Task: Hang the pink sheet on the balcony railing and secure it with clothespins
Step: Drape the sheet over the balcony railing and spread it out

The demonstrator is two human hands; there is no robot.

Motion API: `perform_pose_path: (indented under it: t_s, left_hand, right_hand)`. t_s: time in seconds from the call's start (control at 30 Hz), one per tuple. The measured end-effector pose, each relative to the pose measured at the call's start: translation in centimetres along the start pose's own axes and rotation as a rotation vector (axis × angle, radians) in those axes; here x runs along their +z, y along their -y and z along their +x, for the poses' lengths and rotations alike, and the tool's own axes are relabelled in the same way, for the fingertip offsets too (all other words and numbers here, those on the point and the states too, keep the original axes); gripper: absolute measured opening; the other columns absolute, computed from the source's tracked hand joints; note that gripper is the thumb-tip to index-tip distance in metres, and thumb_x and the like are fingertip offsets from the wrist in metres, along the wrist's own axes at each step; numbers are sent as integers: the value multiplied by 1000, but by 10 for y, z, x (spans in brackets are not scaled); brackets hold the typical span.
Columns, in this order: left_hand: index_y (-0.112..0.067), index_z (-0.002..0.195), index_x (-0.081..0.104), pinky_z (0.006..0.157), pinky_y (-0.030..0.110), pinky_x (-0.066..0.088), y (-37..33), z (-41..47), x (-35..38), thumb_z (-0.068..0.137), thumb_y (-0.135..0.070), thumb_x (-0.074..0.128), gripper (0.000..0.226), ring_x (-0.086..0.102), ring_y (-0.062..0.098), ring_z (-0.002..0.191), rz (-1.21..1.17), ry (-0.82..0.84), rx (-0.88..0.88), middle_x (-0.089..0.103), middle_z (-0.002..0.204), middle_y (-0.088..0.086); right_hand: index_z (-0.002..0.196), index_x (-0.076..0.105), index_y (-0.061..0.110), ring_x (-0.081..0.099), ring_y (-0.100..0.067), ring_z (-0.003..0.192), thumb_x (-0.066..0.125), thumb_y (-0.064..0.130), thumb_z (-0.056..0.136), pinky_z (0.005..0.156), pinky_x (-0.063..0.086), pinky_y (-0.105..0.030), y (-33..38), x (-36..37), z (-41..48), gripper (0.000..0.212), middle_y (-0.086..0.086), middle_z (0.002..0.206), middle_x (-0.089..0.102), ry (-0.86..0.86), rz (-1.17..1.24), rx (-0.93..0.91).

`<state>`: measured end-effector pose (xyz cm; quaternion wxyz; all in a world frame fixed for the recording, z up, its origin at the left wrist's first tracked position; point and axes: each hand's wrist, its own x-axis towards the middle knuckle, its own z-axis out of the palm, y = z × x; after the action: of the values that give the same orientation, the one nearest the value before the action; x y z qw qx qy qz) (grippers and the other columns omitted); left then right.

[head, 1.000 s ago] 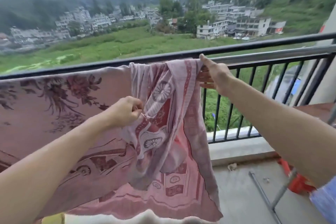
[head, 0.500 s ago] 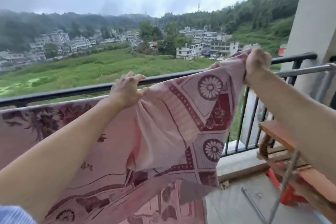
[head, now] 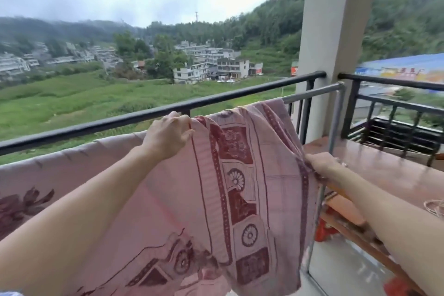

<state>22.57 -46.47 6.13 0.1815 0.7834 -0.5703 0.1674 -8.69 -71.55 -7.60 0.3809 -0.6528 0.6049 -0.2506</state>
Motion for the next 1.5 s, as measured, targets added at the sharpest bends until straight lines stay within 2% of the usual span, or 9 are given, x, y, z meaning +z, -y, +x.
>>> perform_pose_path:
  t_s: [0.1,0.2,0.37,0.5,0.7,0.83,1.1,1.33,1.5]
  left_hand:
    - [-22,113,62,85,42,48,1,7,0,91,-34,57,26,59,30,102,-110,-3,-15,60,111,5]
    - [-23,111,61,86,44,49,2,15,3,90,-34,58,25,60,27,101,-137,6,-35,64,110,4]
    - [-24,108,63,80,41,51,-3,27,12,89,-34,58,23,62,25,91,-143,-6,-112,68,95,2]
    - [-24,102,64,72,36,48,-19,51,14,90,-38,58,20,62,20,82,-143,11,-145,64,85,-5]
    - [-26,91,62,58,32,43,-73,99,28,90,-57,49,33,60,15,71,-118,82,-72,64,80,-5]
    - [-24,84,60,69,40,50,-99,118,43,87,-67,40,48,59,22,74,-147,86,-48,64,77,-2]
    - [-22,88,65,75,42,52,-125,138,73,93,-53,46,36,61,27,78,-240,104,-2,65,81,3]
    - [-25,91,72,78,38,54,-125,152,79,89,-45,60,24,63,16,81,-307,78,22,69,90,-1]
    - [-20,88,73,80,46,54,-120,170,77,92,-49,54,34,63,23,83,-300,208,36,69,89,3]
  right_hand:
    - [81,71,10,63,-24,69,66,20,75,67,51,-34,36,8,7,13,-7,78,68,108,-23,-145]
    - [99,69,21,61,-17,80,65,37,79,72,46,-28,92,-5,16,26,6,85,65,-212,84,-352]
    - [90,70,11,68,-20,64,72,48,78,48,50,-27,156,1,29,39,1,78,67,-60,430,-240]
    - [65,64,15,34,-6,29,72,25,84,32,23,-15,150,-5,43,23,5,41,47,231,527,-137]
    - [69,56,16,54,-12,31,61,22,87,35,44,-21,175,-121,78,20,5,37,55,-9,836,-269]
    - [87,63,15,70,-25,72,45,25,86,73,56,-40,154,-194,120,21,-9,81,70,113,1085,-216]
    - [128,62,11,57,-30,123,58,60,83,108,41,-46,18,-142,157,67,-13,132,61,843,514,-66]
    - [79,71,7,66,-26,69,23,63,97,63,57,-35,51,-116,164,76,-13,75,69,588,1086,25]
    - [79,73,5,69,-17,62,45,31,95,58,59,-27,80,-95,149,42,-8,70,71,705,1036,-90]
